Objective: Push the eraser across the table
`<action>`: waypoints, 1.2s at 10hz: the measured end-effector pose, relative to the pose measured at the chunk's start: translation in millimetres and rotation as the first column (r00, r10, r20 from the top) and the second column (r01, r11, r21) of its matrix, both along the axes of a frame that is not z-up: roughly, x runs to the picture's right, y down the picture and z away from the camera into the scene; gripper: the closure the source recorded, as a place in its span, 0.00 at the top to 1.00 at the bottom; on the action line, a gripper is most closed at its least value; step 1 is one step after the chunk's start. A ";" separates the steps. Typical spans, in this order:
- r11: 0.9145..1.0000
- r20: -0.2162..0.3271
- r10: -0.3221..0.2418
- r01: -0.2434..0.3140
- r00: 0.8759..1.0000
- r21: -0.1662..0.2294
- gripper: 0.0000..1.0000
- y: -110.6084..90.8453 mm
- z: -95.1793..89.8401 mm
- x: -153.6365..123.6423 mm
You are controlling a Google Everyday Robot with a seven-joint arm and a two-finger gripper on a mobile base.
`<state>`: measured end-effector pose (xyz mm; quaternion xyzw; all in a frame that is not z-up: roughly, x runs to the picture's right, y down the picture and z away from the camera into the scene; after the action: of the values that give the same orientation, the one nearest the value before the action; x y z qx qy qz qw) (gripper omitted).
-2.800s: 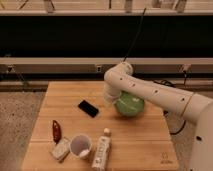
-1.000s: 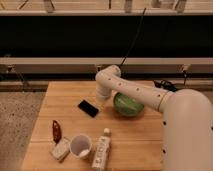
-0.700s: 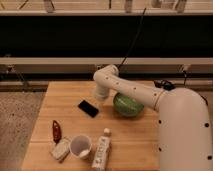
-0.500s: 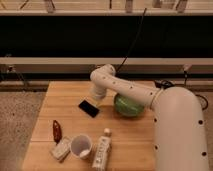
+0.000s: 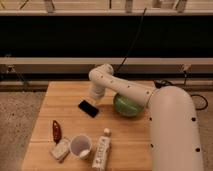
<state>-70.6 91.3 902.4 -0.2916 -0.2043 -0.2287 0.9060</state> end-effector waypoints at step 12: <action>0.999 0.065 -0.044 0.045 0.997 -0.007 0.02 2.5 13.4 -13.5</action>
<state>-84.2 93.7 915.8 -0.2922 -0.2279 -0.2573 0.8925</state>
